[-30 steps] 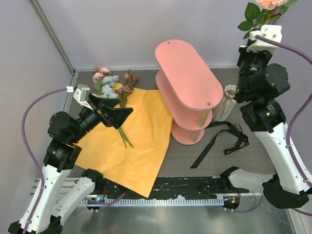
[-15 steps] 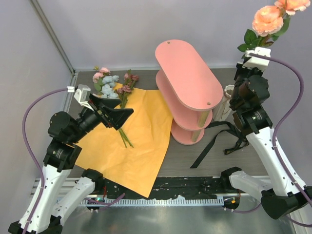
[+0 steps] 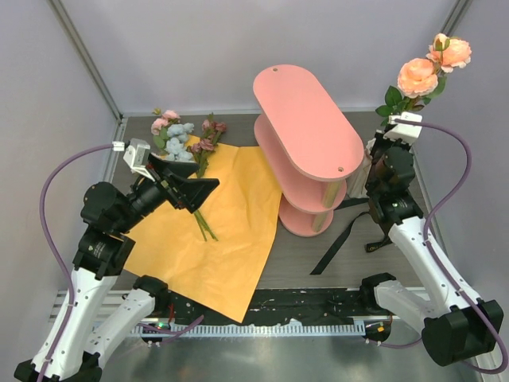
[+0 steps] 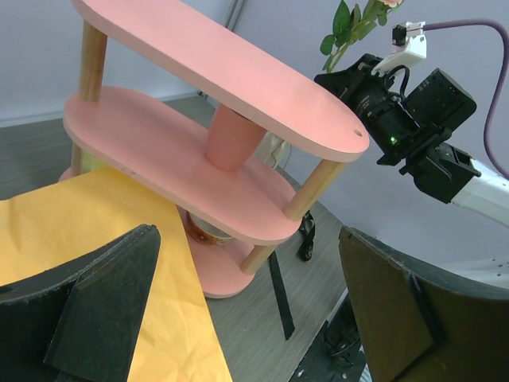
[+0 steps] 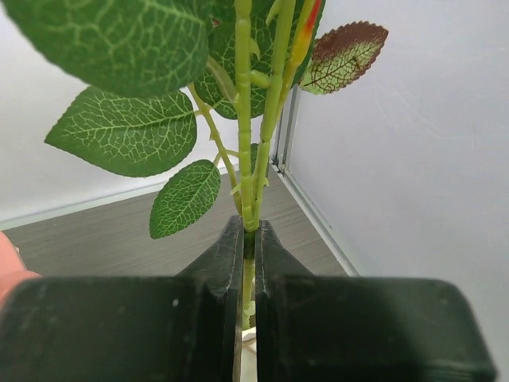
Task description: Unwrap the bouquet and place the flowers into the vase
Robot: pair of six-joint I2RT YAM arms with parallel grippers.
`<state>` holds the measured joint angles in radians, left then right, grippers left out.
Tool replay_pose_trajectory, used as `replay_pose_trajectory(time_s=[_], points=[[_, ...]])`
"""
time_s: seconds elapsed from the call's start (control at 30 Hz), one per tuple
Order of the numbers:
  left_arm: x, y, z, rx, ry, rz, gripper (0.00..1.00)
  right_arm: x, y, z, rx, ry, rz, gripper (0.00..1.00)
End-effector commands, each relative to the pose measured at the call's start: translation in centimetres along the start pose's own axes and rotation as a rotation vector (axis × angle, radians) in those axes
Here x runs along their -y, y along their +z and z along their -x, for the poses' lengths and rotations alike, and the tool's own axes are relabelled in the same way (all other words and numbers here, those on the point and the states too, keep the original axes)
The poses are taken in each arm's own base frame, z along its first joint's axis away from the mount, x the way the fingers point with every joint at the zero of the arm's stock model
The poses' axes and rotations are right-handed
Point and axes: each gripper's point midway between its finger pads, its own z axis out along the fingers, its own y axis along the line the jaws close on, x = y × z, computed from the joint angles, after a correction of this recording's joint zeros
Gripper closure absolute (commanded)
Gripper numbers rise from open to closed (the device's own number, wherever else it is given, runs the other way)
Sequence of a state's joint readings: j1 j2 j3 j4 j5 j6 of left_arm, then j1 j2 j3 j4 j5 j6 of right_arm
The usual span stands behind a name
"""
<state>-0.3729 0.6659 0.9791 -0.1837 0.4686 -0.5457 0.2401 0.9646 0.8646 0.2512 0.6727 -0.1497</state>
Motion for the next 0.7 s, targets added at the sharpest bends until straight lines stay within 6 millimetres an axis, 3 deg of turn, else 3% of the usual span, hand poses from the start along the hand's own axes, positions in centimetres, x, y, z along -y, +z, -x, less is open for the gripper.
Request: replay_pose_trajectory(time_s=[0.0,0.2,0.33,0.67], points=[[0.6,0.0,0.4,0.015,0.021,-0.034,0.00,0.7,-0.1,3.0,0.114,0.115,-0.020,0.99],[0.7,-0.1,0.3,0.018,0.026,-0.038,0.00,0.7,-0.1,2.1,0.091,0.084,-0.025,0.90],[0.5,-0.3,0.4,0.019,0.043,-0.019,0.00,0.6,-0.2,2.4,0.091,0.083,-0.011,0.78],[-3.3,-0.9,-0.1,0.023,0.053,0.181,0.00,0.5,-0.4,3.5,0.074,0.078,0.013,0.53]])
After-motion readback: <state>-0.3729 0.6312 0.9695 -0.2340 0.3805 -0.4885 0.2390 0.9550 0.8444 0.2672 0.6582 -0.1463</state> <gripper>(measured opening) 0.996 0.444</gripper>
